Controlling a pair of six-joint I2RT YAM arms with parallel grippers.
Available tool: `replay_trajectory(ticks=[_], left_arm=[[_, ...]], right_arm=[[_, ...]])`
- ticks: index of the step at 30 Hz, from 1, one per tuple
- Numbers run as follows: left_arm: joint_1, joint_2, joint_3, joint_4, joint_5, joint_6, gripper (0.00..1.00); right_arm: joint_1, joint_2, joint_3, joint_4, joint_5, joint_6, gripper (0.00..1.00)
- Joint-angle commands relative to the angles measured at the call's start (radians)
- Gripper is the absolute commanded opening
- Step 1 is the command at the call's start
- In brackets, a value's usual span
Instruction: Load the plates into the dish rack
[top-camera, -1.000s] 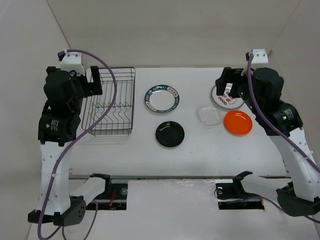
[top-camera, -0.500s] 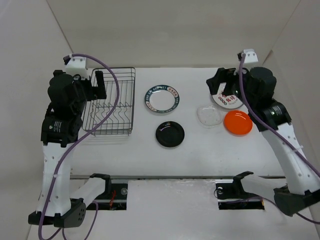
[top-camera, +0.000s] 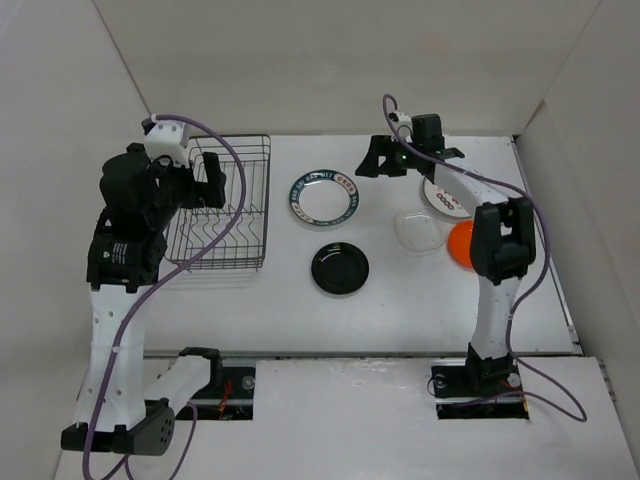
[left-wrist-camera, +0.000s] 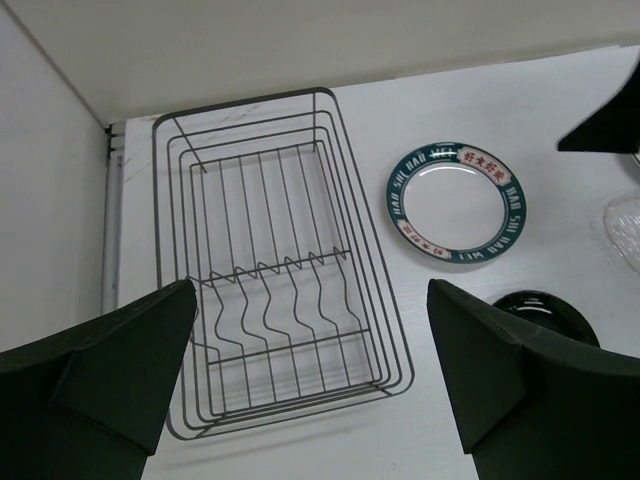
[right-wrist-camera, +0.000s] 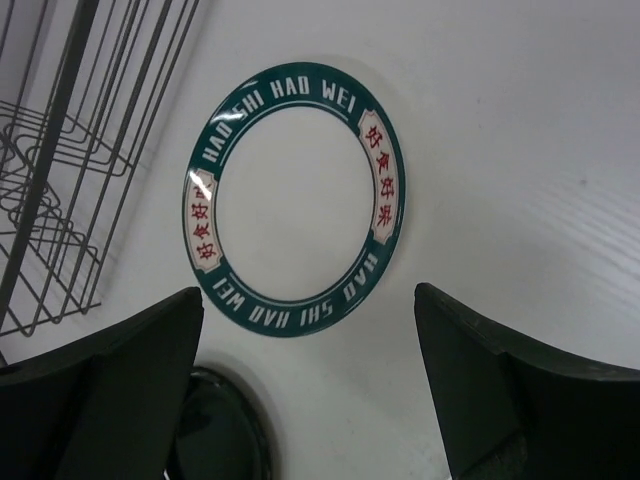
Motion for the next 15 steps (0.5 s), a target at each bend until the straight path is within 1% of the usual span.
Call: replay_trajectory(ticks=[1, 7, 9, 15], left_arm=[[0.007, -0.036, -0.006, 0.046, 0.101, 0.003, 1.00], [0.026, -0.027, -0.006, 0.037, 0.133, 0.013, 1.00], [0.035, -0.026, -0.006, 0.037, 0.153, 0.013, 1.00], [0.066, -0.017, -0.006, 0.027, 0.189, 0.022, 1.00]], right_arm=[[-0.019, 0.078, 0.154, 0.053, -0.140, 0.007, 0.90], [-0.019, 0.259, 0.248, -0.014, -0.140, 0.016, 0.88], [-0.019, 0.296, 0.259, -0.023, -0.140, 0.036, 0.87], [-0.008, 0.337, 0.280, -0.044, -0.162, 0.059, 0.84]])
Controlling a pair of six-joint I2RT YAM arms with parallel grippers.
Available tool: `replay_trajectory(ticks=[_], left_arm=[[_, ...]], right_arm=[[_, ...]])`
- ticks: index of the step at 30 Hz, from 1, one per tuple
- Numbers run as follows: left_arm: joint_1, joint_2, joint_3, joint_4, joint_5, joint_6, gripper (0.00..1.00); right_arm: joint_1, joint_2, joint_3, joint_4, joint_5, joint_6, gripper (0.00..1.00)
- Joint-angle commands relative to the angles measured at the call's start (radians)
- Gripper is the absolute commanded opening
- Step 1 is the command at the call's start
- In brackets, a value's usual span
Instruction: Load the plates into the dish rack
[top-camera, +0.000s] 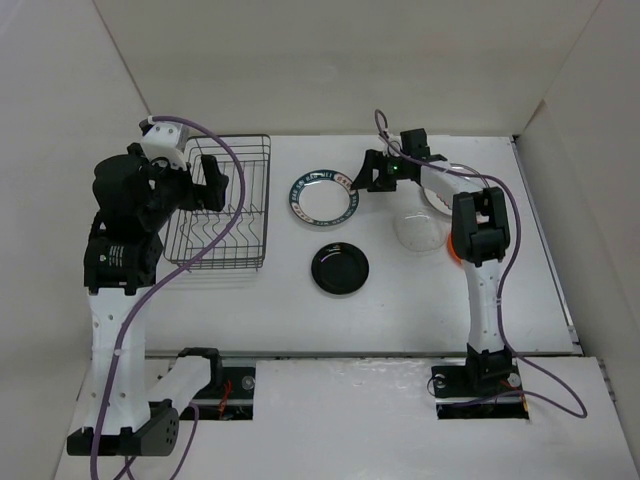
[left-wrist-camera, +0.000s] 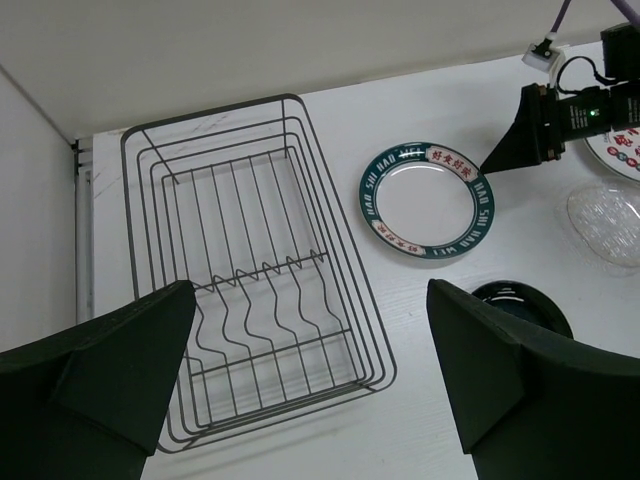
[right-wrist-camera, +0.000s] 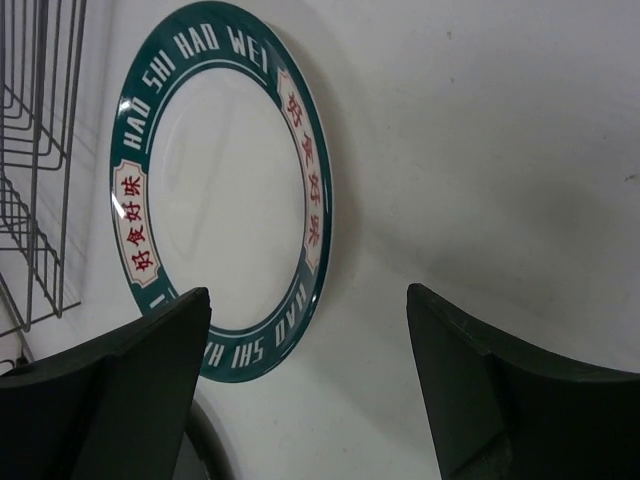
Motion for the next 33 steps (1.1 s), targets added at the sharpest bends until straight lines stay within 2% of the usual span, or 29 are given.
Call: replay_trajectory(ticks=[1, 2, 6, 18, 19, 23, 24, 27, 30, 33], left_arm=[[0.017, -0.004, -0.001, 0.028, 0.056, 0.013, 1.00], [0.031, -0.004, -0.001, 0.028, 0.073, 0.013, 1.00], [0.060, -0.004, -0.001, 0.028, 0.082, 0.013, 1.00], [0.060, -0.004, -0.001, 0.028, 0.097, 0.023, 1.00], [0.060, -0.004, -0.010, 0.028, 0.097, 0.023, 1.00], [0.060, -0.004, -0.019, 0.028, 0.097, 0.023, 1.00], [0.060, -0.004, -0.019, 0.028, 0.088, 0.023, 1.00], [0.060, 0.019, -0.039, 0.038, 0.088, 0.013, 1.00], [0.060, 0.068, -0.039, 0.038, 0.099, 0.004, 1.00], [0.060, 0.116, -0.039, 0.048, 0.131, 0.004, 1.00]], right_arm=[[0.006, 0.010, 0.058, -0.011, -0.041, 0.023, 0.83], [0.006, 0.021, 0.058, -0.011, -0.041, 0.023, 0.83], [0.015, 0.044, 0.067, -0.011, -0.052, 0.048, 0.72], [0.034, 0.137, 0.101, -0.041, -0.092, 0.085, 0.61], [0.034, 0.146, 0.112, -0.041, -0.092, 0.095, 0.58], [0.034, 0.176, 0.123, -0.061, -0.092, 0.114, 0.34], [0.034, 0.176, 0.132, -0.073, -0.081, 0.125, 0.21], [0.034, 0.202, 0.152, -0.113, -0.028, 0.138, 0.00], [0.034, 0.168, 0.124, -0.097, 0.009, 0.186, 0.00], [0.009, 0.055, 0.017, 0.015, 0.045, 0.261, 0.00]])
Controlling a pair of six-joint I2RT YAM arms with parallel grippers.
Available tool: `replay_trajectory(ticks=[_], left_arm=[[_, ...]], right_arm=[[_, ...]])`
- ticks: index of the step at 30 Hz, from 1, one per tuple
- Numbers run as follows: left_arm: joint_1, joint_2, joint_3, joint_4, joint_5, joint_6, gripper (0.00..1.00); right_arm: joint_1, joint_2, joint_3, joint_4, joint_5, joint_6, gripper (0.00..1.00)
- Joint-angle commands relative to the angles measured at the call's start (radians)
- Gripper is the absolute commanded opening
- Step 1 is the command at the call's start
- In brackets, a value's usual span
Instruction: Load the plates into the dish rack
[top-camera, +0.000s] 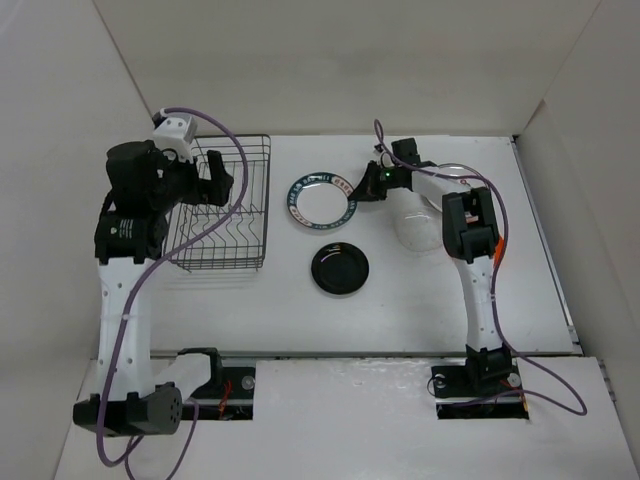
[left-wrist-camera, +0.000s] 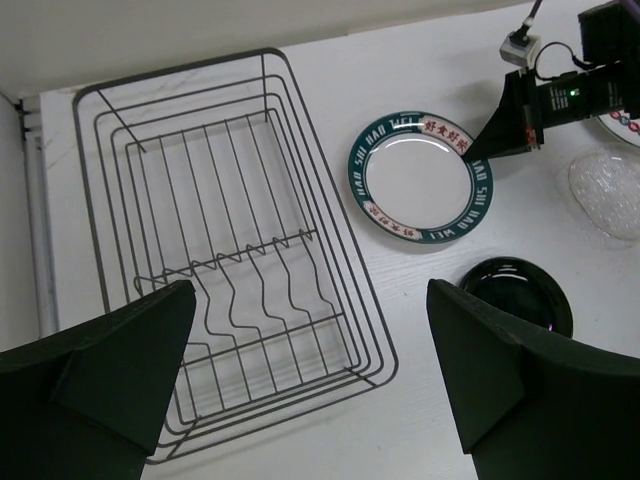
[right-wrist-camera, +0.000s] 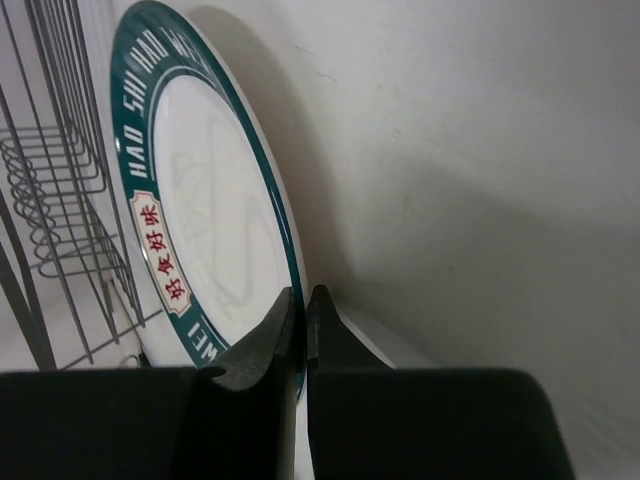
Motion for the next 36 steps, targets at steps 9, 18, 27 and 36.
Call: replay_trajectory(ticks=[9, 18, 27, 36], left_arm=[[-0.077, 0.319, 0.258, 0.070, 0.191, -0.019, 1.00], [-0.203, 0.558, 0.439, 0.070, 0.239, -0.004, 1.00], [-0.241, 0.638, 0.482, 0.070, 0.236, -0.025, 0.77], [-0.241, 0.567, 0.427, 0.070, 0.248, -0.015, 0.00]], right_arm=[[-0.014, -0.499, -0.235, 0.327, 0.215, 0.085, 0.00], [0.051, -0.666, -0.271, 0.394, 0.088, 0.007, 0.00], [0.117, -0.709, -0.294, 0.444, -0.025, -0.002, 0.00], [0.117, -0.700, -0.285, 0.444, -0.001, 0.007, 0.22]])
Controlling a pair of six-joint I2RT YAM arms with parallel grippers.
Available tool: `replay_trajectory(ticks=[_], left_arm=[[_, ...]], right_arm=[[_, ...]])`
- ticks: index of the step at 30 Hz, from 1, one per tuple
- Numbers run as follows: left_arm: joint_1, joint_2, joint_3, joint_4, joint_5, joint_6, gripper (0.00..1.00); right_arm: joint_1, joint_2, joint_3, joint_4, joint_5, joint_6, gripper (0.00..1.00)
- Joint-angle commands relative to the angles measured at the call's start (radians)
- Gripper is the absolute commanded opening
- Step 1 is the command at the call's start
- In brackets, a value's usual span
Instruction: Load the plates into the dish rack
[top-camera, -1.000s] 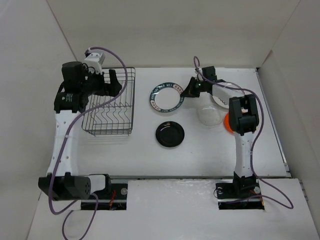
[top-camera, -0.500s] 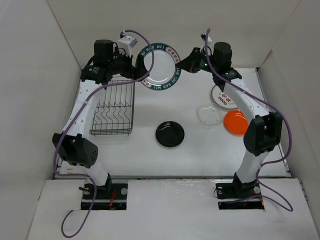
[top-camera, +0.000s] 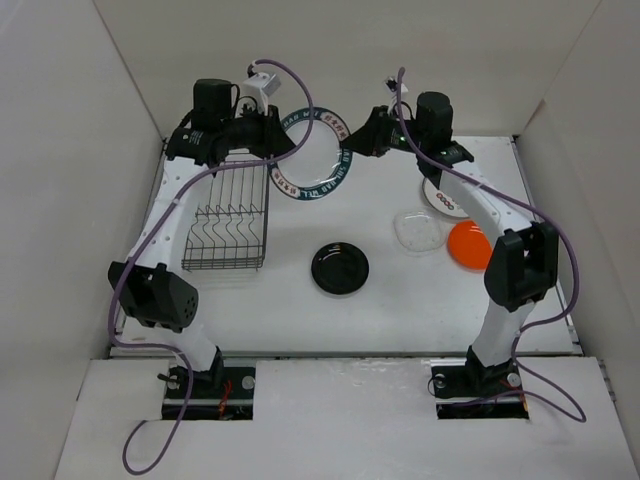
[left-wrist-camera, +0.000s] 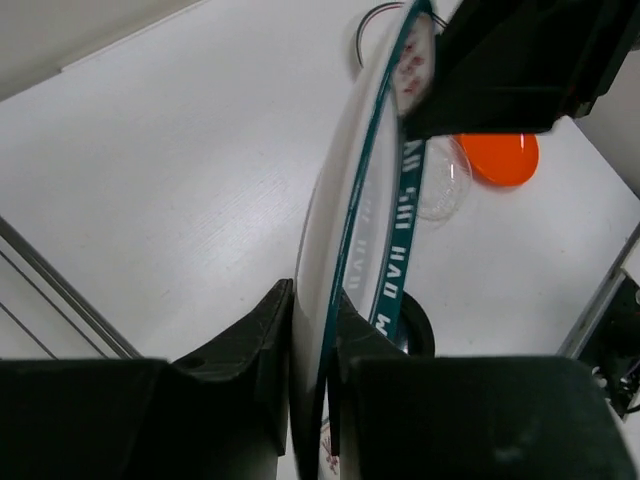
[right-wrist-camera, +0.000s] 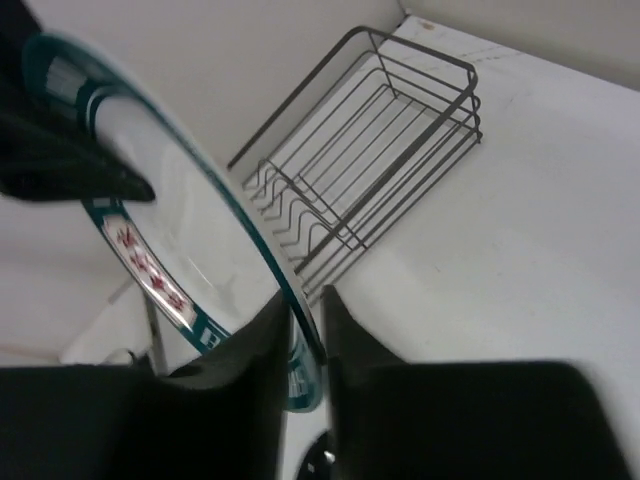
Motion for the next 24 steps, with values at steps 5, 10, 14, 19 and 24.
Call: replay_trajectory(ticks=[5, 10, 14, 19, 24], left_arm=[[0.016, -0.202, -0.142, 0.105, -0.138, 0.058, 0.00], [0.045, -0.367, -0.239, 0.094, -0.569, 0.059, 0.00], [0.045, -0.495, -0.348, 0.116, -0.901, 0.148, 0.00], [0.045, -0.601, -0.489, 0.191, -1.147, 0.265, 0.00], [0.113, -0.652, -0.651, 0.323, -1.215, 0.320, 0.00]], right_arm=[[0.015, 0.004, 0.054, 0.066, 0.024, 0.057, 1.00], [-0.029, -0.021, -0.038, 0.057, 0.099, 0.057, 1.00], [-0.051, -0.041, -0.060, -0.003, 0.172, 0.005, 1.00], [-0.029, -0.051, -0.098, -0.067, 0.237, -0.019, 1.00], [0.005, -0.082, -0.136, -0.068, 0.262, -0.039, 1.00]])
